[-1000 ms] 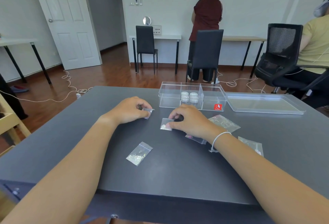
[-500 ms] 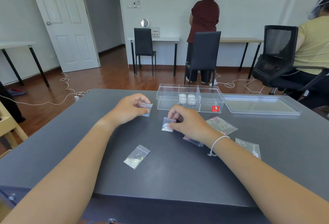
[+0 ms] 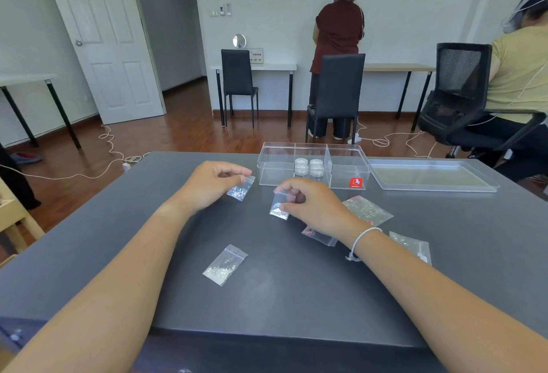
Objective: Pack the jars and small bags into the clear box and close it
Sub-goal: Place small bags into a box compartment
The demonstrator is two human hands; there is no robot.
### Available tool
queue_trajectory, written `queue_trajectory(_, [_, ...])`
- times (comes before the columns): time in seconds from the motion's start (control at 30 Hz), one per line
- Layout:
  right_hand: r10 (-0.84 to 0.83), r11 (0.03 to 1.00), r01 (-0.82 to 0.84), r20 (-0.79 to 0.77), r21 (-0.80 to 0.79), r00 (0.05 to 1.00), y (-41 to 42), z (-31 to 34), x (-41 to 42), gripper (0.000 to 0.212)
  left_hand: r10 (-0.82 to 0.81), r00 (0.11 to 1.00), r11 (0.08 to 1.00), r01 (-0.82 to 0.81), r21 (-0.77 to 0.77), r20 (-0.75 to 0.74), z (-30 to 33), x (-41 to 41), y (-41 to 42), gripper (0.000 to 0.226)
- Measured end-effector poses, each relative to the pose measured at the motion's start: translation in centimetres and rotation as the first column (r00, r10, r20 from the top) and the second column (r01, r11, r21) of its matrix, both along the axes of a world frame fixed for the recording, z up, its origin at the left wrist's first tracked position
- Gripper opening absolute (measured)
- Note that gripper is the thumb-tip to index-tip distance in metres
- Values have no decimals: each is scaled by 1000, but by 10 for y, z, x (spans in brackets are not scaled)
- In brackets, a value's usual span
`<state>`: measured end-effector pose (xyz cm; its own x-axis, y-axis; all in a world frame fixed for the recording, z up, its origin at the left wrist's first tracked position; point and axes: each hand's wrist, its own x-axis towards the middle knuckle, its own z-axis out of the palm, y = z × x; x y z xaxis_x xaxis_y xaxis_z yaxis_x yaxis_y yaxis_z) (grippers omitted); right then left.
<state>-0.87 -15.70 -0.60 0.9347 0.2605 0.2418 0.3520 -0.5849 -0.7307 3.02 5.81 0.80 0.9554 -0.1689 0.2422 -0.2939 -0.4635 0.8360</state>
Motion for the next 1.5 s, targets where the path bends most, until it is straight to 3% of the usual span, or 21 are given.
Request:
queue_trajectory(0.3, [-5, 1000, 5, 18, -14, 1000, 0, 3, -2, 25, 27, 1000, 999, -27, -38, -11, -2, 5, 0, 21])
queue_trajectory(0.5, [25, 1000, -24, 17, -6, 1000, 0, 3, -4, 27, 46, 999, 999, -46, -20, 25, 2, 2, -2, 16])
queue_trajectory(0.73, [22, 1000, -22, 29, -1, 999, -1, 5, -2, 25, 73, 992, 993, -62, -105, 104, 21, 6, -10, 16])
queue_trajectory(0.9, [-8, 1000, 9, 40, -17, 999, -3, 7, 1, 20, 85, 984, 993, -71, -95, 154, 41, 20, -23, 14])
queue_trajectory(1.5, [4, 1000, -6, 62, 21, 998, -9, 11, 5, 23, 48, 996, 998, -51, 35, 70, 31, 47, -50, 14])
